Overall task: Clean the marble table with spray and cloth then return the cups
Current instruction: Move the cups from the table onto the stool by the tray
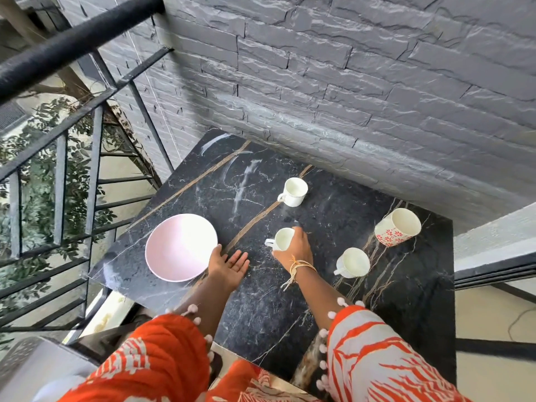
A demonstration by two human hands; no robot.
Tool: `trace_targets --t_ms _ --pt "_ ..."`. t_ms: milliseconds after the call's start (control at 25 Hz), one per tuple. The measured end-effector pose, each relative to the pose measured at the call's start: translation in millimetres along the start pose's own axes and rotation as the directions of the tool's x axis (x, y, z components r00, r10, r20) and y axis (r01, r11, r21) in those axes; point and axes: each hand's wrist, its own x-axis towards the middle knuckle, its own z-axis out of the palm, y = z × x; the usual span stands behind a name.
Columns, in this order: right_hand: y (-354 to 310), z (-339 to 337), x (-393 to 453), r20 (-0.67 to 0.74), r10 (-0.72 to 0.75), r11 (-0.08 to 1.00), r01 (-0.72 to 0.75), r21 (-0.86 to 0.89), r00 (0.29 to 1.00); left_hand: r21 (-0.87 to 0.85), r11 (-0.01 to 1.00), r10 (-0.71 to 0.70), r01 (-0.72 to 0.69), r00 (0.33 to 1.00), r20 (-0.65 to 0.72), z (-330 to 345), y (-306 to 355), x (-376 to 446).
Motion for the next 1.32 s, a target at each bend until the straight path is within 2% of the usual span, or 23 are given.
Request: trace_targets --t_ms 120,200,440,720,880,1120,1320 --pt "1.6 -1.8 -1.5 -0.011 0.020 1.000 -0.020 0.012 1.000 -0.184 0.983 0.010 -0.008 1.000 0.009 -2.8 2.3 1.0" --pt "4.1 -2.4 -1.6 -0.012 0.037 0.999 -0.036 0.036 0.999 -0.212 0.977 0.024 -0.034 0.999 -0.048 -3.9 9.0 5.4" --pt "2.9 3.0 -21.0 -0.036 0.107 0.966 -0.095 0.238 0.994 -0.131 0.982 0.104 -0.136 0.967 -0.231 -18.6 29.7 19.6" --pt "-1.7 -1.2 -44.0 0.016 0.031 0.973 -0.034 0.227 0.999 0.123 0.967 0.244 -0.222 0.947 -0.209 -49.7 31.2 -7.9" --pt "-2.0 -7.7 -70.6 0.134 -0.036 0.989 0.016 0.148 0.990 0.215 0.947 0.277 -0.239 0.946 -0.168 -74.6 15.4 -56.6" --pt "4.6 18.0 -159.0 0.234 -0.247 0.966 0.222 0.129 0.940 0.200 0.936 0.323 -0.290 0.933 -0.159 -186.2 -29.9 -118.2" --pt "7.1 66.8 -237.7 0.336 -0.379 0.925 0.357 0.128 0.862 0.172 0.944 0.321 -0.281 0.903 -0.285 -303.9 -60.9 -154.1"
